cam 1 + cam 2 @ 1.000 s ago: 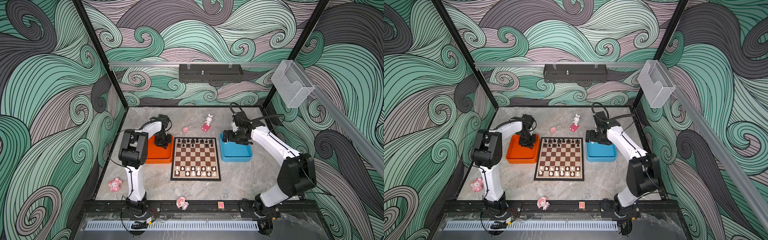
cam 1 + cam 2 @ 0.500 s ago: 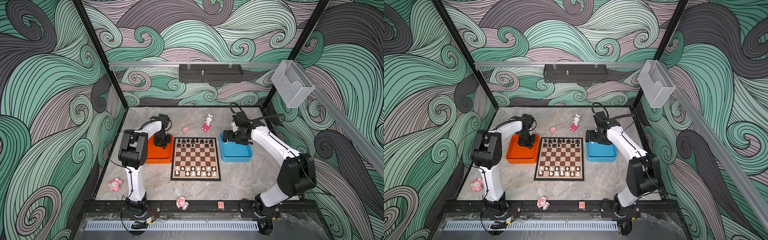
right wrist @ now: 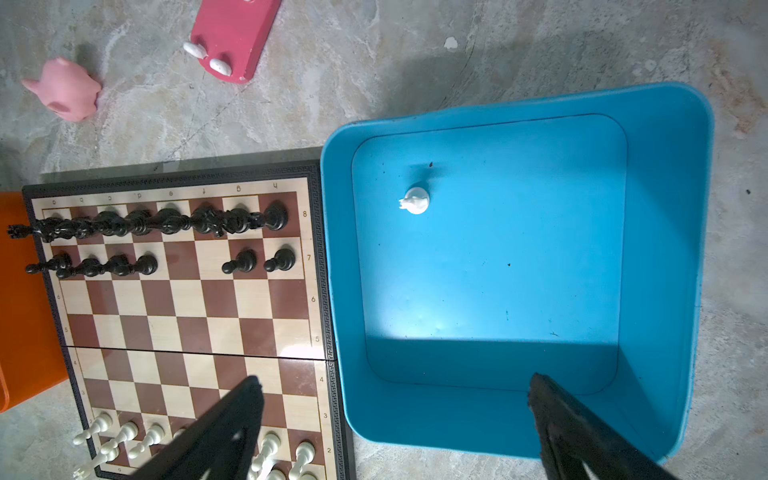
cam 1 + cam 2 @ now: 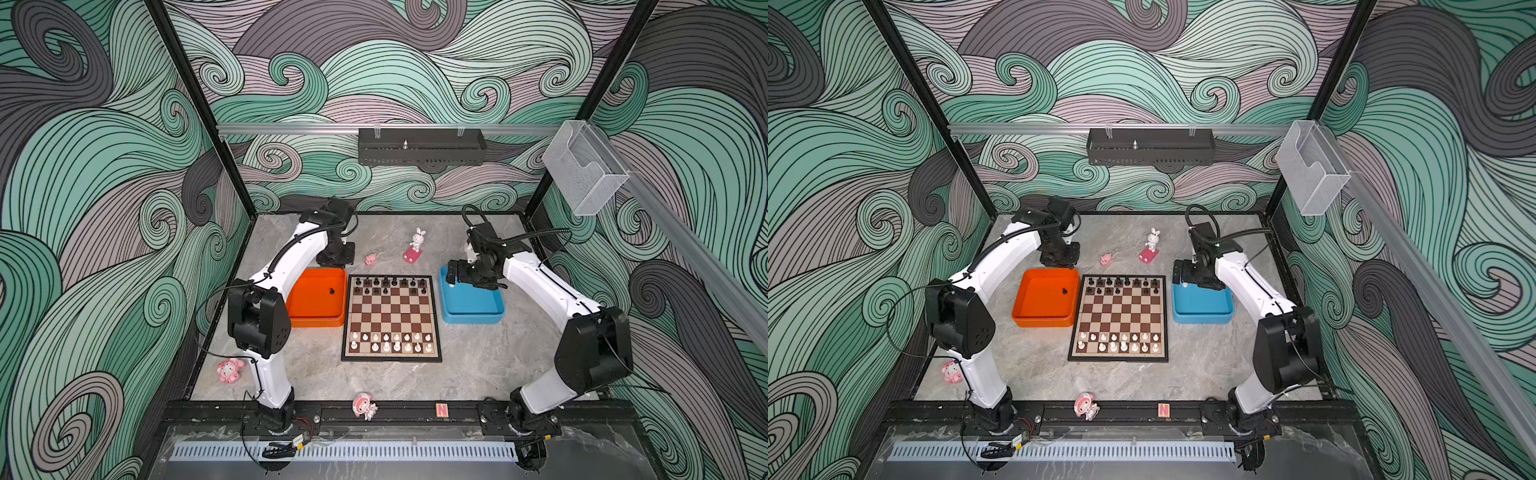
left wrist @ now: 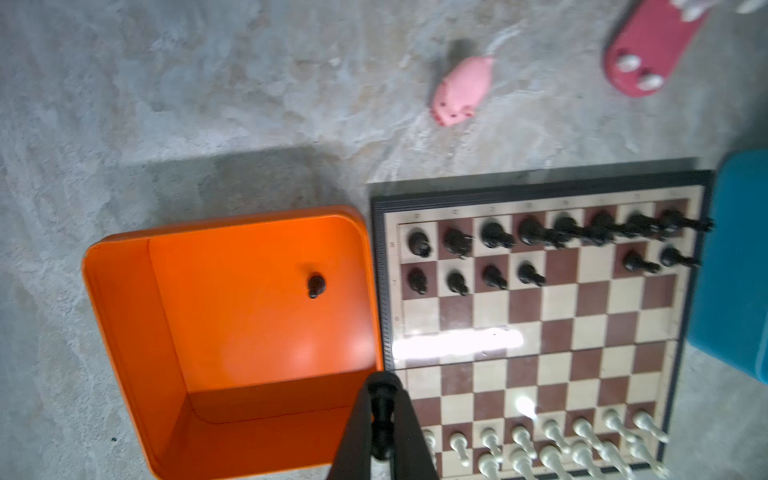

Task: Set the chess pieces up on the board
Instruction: 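Lift the black pawn out of the orange tray toward the board, then carry the black pawn over the black pawn row on the board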

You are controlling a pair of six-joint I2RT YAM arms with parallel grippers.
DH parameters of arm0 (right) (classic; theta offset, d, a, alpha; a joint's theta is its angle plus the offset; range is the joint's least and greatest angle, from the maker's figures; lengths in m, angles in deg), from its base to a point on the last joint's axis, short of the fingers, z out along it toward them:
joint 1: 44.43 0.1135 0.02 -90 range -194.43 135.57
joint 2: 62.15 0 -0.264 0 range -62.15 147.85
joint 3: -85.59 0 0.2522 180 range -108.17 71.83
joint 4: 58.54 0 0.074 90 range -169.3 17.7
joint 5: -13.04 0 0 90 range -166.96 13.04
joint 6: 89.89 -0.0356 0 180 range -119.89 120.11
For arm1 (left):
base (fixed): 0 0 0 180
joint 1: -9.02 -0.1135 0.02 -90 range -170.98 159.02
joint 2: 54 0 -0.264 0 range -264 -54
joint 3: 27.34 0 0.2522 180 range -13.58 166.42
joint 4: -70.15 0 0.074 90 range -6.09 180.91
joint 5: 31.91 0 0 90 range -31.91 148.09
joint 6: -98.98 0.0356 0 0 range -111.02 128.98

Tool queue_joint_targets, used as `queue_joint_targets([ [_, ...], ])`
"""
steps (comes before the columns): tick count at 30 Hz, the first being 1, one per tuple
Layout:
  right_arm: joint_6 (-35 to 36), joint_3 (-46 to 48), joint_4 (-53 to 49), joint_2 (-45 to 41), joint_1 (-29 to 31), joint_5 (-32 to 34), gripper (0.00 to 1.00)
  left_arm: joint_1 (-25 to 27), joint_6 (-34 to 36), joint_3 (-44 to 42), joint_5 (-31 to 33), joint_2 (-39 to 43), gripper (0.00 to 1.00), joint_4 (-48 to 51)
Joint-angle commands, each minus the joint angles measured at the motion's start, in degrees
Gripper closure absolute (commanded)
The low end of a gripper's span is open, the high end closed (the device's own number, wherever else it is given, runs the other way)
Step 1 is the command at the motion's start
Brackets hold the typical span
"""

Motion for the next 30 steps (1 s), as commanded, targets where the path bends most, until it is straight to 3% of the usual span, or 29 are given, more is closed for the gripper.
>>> queue_joint_targets([
  [1, 0.8, 0.4, 0.1, -1.1, -0.8, 0.0, 0.00, 4.1, -1.4, 4.2, -2.3, -1.5, 0.90, 2.8],
  [12, 1.4, 2.7, 0.0, -3.4, -2.9, 0.0, 0.00, 14.3, -1.8, 11.2, -3.1, -12.9, 0.90, -0.2],
  [30, 2.3, 4.1, 0.7, -2.8, -4.6, -1.3, 0.00, 17.0, -3.7, 13.4, -3.6, -21.9, 0.89, -3.7],
])
